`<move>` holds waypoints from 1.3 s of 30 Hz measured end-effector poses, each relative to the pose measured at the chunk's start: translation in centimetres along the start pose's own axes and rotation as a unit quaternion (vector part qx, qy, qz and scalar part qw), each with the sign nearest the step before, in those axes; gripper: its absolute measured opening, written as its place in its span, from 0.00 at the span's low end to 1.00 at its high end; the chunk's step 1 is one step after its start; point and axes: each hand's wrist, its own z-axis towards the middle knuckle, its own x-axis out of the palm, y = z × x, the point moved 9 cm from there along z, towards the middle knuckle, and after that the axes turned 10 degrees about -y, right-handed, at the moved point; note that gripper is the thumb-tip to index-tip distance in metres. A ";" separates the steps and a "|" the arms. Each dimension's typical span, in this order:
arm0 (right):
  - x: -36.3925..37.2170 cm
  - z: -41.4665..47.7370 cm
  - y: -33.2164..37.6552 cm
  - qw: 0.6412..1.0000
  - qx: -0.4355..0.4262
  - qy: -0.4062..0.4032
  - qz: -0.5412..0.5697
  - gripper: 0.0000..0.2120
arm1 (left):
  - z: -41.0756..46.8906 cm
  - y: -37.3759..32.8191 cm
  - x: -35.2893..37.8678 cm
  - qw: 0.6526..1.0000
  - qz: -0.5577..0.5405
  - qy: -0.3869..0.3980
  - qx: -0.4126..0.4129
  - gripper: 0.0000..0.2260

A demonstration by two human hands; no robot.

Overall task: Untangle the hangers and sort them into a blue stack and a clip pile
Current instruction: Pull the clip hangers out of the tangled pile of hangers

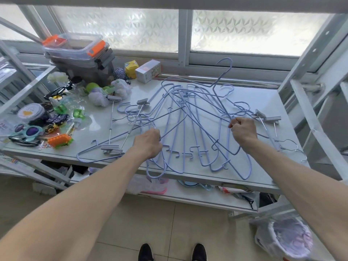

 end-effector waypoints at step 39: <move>2.3 -3.2 -3.1 0.946 0.117 0.067 -0.294 0.17 | -0.5 5.4 1.0 1.000 -0.025 -0.007 0.011 0.12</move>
